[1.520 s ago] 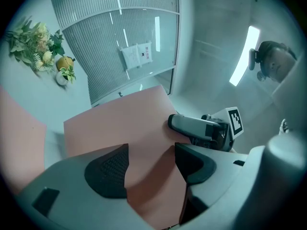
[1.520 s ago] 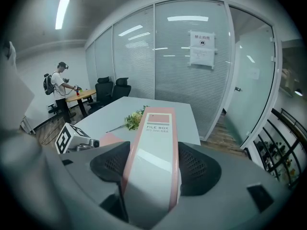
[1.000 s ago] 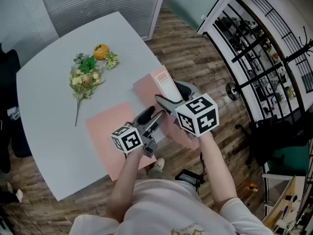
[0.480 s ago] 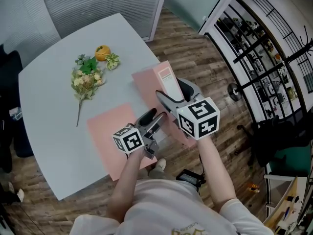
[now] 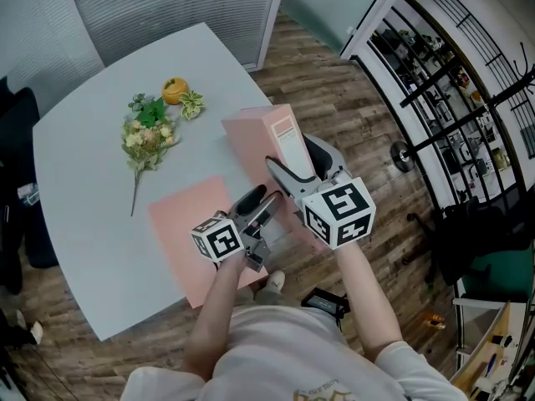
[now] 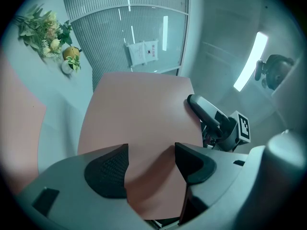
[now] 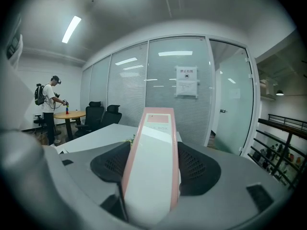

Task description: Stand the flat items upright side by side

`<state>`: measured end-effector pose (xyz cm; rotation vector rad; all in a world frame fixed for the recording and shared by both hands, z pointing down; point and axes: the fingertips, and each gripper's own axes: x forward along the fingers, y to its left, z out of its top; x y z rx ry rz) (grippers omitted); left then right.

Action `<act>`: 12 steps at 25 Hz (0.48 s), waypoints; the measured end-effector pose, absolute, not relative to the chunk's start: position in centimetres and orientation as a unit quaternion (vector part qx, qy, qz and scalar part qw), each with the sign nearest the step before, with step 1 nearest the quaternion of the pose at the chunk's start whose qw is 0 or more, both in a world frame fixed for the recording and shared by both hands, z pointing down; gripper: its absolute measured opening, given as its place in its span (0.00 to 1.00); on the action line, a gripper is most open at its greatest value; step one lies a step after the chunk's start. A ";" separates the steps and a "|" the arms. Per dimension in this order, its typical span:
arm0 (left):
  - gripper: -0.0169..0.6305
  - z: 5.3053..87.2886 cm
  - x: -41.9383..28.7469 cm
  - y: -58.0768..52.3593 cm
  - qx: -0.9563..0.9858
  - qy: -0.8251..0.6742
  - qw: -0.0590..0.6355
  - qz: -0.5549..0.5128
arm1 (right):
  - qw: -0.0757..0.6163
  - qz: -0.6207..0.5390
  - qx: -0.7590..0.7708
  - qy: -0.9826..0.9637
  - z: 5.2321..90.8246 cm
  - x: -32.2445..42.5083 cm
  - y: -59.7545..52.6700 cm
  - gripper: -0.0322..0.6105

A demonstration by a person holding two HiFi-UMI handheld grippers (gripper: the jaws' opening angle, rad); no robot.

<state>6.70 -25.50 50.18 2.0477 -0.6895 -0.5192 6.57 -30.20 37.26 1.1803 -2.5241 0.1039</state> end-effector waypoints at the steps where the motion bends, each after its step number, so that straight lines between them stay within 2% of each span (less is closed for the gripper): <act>1: 0.47 50.2 6.7 -25.5 0.826 -0.277 0.444 -0.210 | 0.175 0.034 0.416 -0.892 37.2 6.6 -30.1 0.54; 12: 0.47 50.4 6.7 -25.5 0.822 -0.278 0.449 -0.214 | 0.140 0.013 0.425 -0.894 36.8 7.1 -29.5 0.54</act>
